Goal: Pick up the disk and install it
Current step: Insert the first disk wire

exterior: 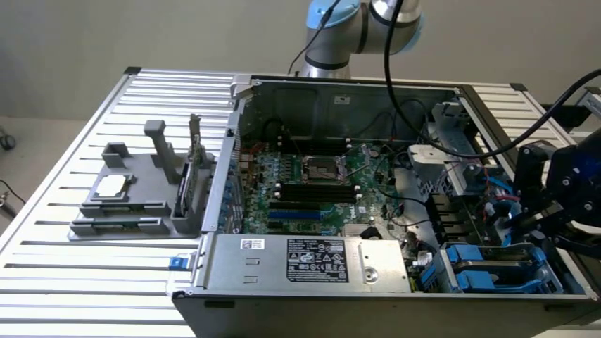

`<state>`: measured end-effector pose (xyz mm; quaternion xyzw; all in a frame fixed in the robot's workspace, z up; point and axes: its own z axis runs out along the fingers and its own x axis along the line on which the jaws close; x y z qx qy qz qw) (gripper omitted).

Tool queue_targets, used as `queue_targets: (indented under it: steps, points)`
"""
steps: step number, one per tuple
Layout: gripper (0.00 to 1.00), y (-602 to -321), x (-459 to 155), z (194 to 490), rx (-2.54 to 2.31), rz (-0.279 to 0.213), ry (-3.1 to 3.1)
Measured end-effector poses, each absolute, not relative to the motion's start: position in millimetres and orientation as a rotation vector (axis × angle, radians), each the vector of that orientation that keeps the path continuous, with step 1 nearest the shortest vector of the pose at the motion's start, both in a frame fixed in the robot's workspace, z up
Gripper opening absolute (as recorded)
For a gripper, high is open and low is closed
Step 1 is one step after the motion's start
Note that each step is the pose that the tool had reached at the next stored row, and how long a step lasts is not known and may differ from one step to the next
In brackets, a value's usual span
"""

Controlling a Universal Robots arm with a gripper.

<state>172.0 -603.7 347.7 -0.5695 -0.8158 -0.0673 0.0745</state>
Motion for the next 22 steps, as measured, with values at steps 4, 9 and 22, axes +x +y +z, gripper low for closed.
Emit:
queue_targets:
  steps: [4,9,22]
  points:
    - [0.16,-603.7,170.5,347.7,-1.716,-0.166,-2.45]
    - [0.16,-603.7,168.9,347.4,-1.728,-0.112,-2.458]
    - [0.16,-603.7,168.2,347.5,-1.789,0.013,-2.476]
